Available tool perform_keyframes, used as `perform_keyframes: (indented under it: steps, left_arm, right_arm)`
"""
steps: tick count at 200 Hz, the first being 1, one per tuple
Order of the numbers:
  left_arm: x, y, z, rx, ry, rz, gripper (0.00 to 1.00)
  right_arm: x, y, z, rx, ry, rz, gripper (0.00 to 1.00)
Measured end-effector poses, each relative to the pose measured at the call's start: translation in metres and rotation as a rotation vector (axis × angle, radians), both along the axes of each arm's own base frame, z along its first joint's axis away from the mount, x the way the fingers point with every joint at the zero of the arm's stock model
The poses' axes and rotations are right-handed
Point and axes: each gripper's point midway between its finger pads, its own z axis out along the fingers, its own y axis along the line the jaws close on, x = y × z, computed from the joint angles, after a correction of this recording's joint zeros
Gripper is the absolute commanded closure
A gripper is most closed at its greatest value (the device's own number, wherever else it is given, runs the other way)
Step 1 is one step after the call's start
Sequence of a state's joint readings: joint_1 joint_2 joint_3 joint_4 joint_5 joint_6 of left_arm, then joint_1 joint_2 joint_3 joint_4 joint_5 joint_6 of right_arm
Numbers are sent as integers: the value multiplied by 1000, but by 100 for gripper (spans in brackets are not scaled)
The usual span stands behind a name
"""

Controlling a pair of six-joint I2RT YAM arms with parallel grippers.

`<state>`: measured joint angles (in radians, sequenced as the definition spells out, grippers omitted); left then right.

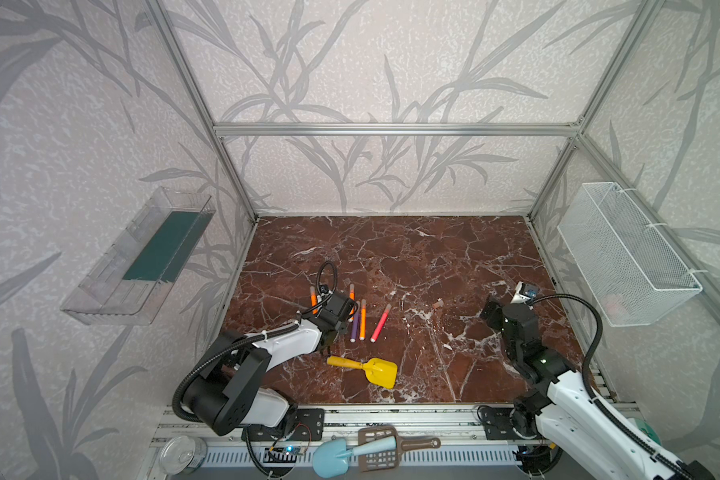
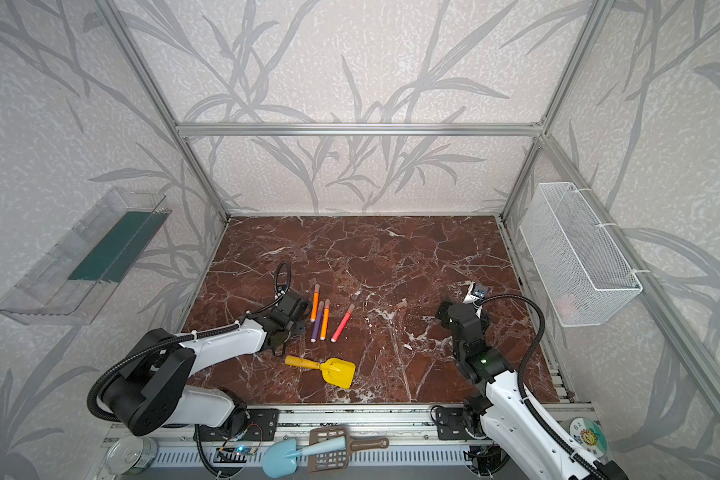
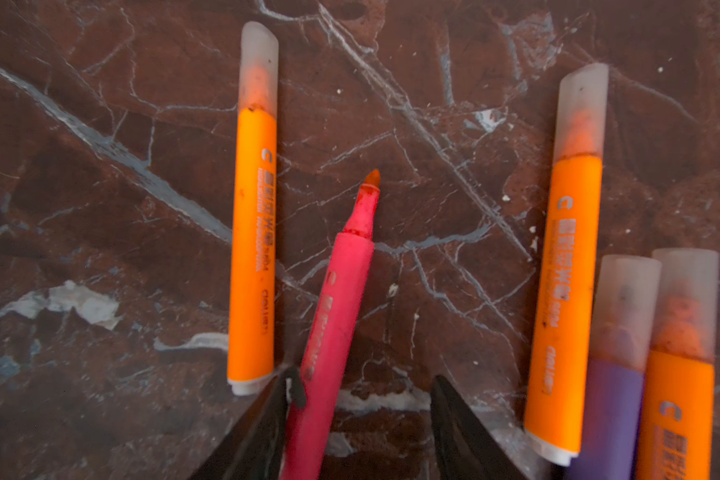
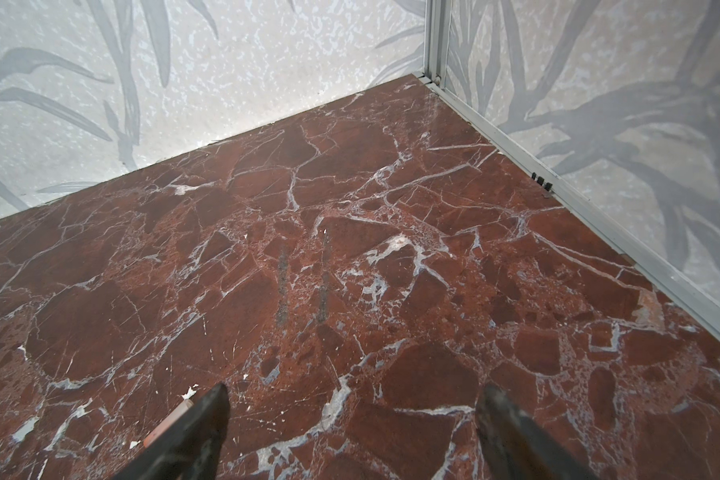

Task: Insert the pens into the pen caps
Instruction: 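Lift the uncapped pink marker upright with left gripper while right gripper approaches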

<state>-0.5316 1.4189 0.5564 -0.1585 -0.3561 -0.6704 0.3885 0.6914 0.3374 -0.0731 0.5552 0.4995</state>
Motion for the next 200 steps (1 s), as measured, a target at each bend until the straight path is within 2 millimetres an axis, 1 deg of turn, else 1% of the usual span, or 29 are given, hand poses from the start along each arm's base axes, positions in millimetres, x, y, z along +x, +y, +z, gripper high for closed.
perform_keyframes:
  steps: [15,33,55,69,92,131,150,188,200]
  left_arm:
    - [0,-3,-1,-15,7,-6,49]
    - [-1,-7,-4,-30,23,-17,50]
    - [0,-11,-4,-44,30,-28,41]
    - [1,-13,-4,-55,28,-32,40]
    - [1,-14,-4,-59,27,-33,43]
    - [1,-14,-4,-62,25,-30,43]
    - [1,-16,-4,-70,24,-34,48]
    - [4,-21,-5,-93,20,-45,70]
    - [5,-22,-6,-93,17,-49,73]
  right_arm:
    - [0,0,0,0,-1,0,9]
    - [0,0,0,0,-1,0,9]
    - [0,0,0,1,-1,0,9]
    - [0,0,0,0,-1,0,9]
    - [0,1,0,2,0,3,9]
    - [-1,1,0,4,-2,6,9]
    - [-1,1,0,4,-2,6,9]
    - [-2,0,-2,4,-1,6,9]
    - [-2,0,-1,5,-4,6,9]
